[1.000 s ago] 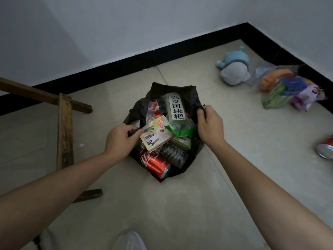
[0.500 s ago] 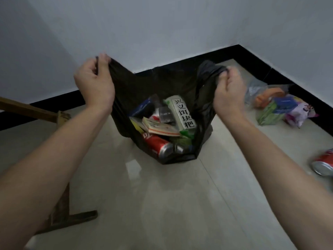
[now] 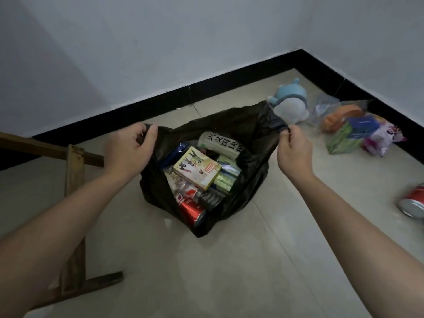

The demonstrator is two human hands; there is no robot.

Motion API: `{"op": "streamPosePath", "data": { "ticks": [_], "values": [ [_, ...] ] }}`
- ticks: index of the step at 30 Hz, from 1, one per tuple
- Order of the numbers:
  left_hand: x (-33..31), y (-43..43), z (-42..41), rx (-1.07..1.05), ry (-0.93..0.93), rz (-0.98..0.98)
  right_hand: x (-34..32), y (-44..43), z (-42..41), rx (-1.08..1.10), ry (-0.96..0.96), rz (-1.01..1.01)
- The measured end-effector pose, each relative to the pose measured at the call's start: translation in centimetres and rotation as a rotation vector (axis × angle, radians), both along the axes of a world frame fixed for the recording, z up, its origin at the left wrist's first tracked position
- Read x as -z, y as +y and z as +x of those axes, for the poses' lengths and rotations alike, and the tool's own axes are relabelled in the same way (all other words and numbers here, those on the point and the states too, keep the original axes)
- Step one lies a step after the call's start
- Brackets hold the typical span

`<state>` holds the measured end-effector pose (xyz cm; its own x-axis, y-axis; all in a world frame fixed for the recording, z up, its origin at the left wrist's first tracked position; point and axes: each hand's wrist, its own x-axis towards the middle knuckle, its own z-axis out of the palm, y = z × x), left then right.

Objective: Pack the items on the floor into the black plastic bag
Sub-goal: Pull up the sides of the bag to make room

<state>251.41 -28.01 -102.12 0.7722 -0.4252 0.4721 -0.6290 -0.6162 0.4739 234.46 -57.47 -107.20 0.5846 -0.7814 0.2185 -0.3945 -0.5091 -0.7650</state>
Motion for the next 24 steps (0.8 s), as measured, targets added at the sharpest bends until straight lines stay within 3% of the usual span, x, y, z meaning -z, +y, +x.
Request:
{"op": "streamPosePath", "data": {
  "ticks": [5,12,16,21,24],
  "values": [
    [-2.2,-1.9,2.2,-0.176,-0.167,0.142,-0.7,-1.6,-1.4,-0.01,0.027,0.107],
    [-0.9,-10.6,0.5,0.157,-0.215,0.268,0.1,-5.3,-4.6,-0.041,-0.004,0.2],
    [-0.3,-18.0,-1.8,0.318,-0.168,0.346,1.2,-9.7,-6.4,0.065,0.106,0.04],
    [1.2,-26.9,-5.0,0.48,-0.155,0.443,4.1,-16.0,-8.3,0.109,0.469,-0.115],
    [2.9,-31.0,-6.4,0.517,-0.17,0.483,4.7,-20.0,-8.1,0.193,0.496,-0.208]
  ]
}}
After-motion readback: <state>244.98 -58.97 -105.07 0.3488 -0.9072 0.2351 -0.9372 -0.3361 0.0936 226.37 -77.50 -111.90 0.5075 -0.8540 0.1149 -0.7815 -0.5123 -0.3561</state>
